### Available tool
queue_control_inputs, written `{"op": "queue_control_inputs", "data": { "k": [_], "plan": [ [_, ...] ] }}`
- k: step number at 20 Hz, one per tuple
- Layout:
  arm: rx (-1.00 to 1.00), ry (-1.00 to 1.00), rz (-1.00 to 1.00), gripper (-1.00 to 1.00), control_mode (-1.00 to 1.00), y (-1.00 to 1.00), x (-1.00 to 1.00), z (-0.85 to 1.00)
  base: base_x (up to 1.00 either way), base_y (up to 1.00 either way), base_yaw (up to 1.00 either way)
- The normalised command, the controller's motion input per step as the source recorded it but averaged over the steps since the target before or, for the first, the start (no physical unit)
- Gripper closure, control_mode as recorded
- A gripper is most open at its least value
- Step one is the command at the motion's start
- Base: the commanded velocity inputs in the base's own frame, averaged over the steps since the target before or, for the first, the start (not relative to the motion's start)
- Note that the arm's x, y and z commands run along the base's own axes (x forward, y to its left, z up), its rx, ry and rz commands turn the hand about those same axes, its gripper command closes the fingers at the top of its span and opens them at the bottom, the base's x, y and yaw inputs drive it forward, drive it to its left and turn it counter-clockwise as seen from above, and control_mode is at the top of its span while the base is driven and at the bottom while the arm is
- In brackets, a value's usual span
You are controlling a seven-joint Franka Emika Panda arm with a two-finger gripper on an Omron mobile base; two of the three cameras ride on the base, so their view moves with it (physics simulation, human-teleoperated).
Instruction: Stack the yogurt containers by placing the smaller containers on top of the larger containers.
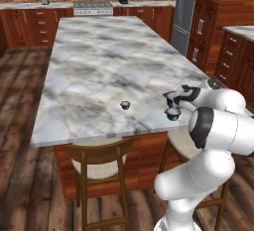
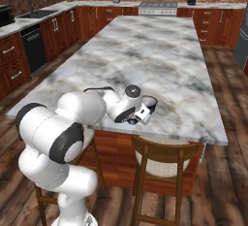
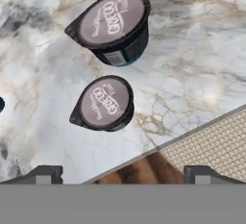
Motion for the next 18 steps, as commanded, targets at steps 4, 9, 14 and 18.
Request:
{"op": "queue_control_inputs", "data": {
  "k": [4,9,14,18],
  "plan": [
    [0.02,0.04,0.00,-1.00,-1.00,0.00,0.15,-0.25,0.00,0.00,0.00],
    [0.01,0.01,-0.01,-1.00,-1.00,0.00,0.23,-0.23,0.00,0.00,0.00],
    [0.01,0.00,-0.03,-1.00,-1.00,0.00,0.32,-0.19,0.00,0.00,0.00],
    [0.01,0.01,-0.03,-1.00,-1.00,-0.01,0.32,-0.21,0.00,0.00,0.00]
  ]
}}
